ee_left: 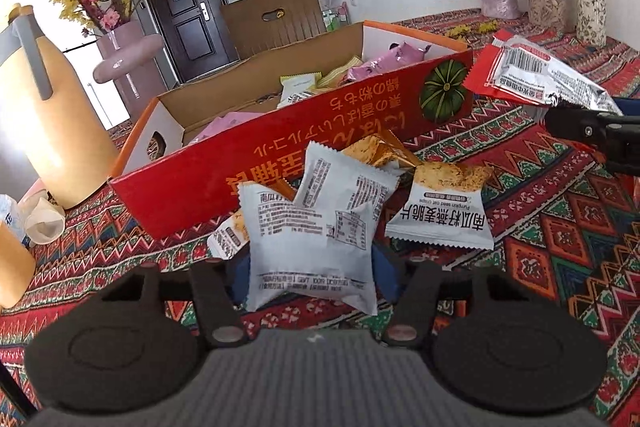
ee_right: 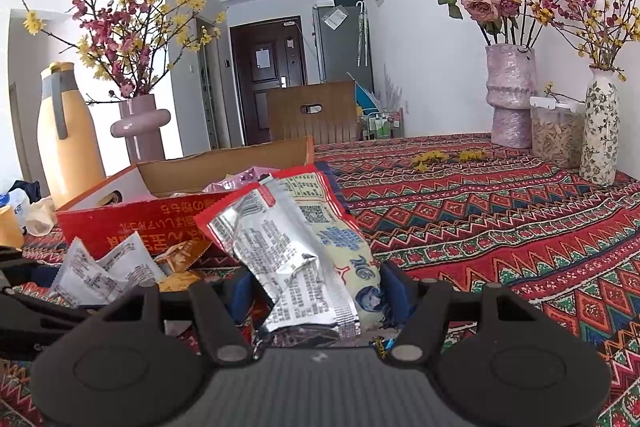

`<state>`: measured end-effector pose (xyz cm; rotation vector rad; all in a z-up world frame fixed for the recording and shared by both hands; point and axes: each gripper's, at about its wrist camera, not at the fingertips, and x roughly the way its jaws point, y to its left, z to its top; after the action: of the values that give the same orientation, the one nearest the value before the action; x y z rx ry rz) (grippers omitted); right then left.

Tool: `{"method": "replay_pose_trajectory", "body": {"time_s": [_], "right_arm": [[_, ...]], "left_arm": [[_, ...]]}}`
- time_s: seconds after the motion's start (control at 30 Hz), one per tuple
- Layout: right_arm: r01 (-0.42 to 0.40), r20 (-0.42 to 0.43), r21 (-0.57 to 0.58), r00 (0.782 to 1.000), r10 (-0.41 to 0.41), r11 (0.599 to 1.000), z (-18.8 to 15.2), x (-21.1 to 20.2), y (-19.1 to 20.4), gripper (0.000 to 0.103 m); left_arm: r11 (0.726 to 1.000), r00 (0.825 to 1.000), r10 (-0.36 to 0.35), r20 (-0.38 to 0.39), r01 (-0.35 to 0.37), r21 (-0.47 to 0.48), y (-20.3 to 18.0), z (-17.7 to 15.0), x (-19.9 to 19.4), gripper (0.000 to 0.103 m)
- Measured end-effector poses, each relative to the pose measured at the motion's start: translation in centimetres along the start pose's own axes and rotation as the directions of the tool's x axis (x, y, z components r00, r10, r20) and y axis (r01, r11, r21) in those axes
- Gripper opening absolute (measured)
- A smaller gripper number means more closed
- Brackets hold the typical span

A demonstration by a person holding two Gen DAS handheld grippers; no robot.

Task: Organize snacks
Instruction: 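Grasp a white cookie wrapper with the left gripper while the right holds its bag, then carry both packets over the open box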

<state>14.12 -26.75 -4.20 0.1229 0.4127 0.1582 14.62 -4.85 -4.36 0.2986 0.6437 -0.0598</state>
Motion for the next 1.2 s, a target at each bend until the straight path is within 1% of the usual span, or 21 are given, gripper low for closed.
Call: {"method": "replay_pose_trajectory", "body": {"time_s": [0.23,0.4,0.63,0.83,1.0,1.2], "right_arm": [[-0.001,0.004,-0.001,1.000,0.001,1.000,0.0,-0.1,0.0,0.065],[0.000,0.008,-0.003,1.000,0.000,1.000,0.0,-0.2,0.1,0.065],[0.021,0.007,-0.018,1.000,-0.021,1.000,0.1,-0.1,0.4,0.065],[0.030,0.008,-0.030,1.000,-0.030,0.999,0.5,-0.4,1.1,0.065],[0.008,0.034,-0.061,0.999,-0.006,0.998,1.7,-0.7,2.5,0.065],[-0.001,0.081,-0.094,0.997,0.009,0.996,4.5,-0.1,4.0,0.065]], "left_arm": [[0.999,1.000,0.001,0.029,0.000,-0.036,0.8,0.0,-1.3,0.056],[0.997,0.998,-0.006,0.058,0.010,-0.071,1.3,0.1,-2.5,0.056],[0.990,0.994,-0.016,0.105,0.030,-0.134,2.4,1.0,-4.0,0.056],[0.986,0.990,0.000,0.144,0.025,-0.166,3.4,2.3,-4.9,0.056],[0.981,0.985,0.024,0.173,0.011,-0.195,4.3,3.9,-5.2,0.056],[0.973,0.974,0.051,0.219,0.001,-0.229,5.3,5.9,-5.7,0.056]]}}
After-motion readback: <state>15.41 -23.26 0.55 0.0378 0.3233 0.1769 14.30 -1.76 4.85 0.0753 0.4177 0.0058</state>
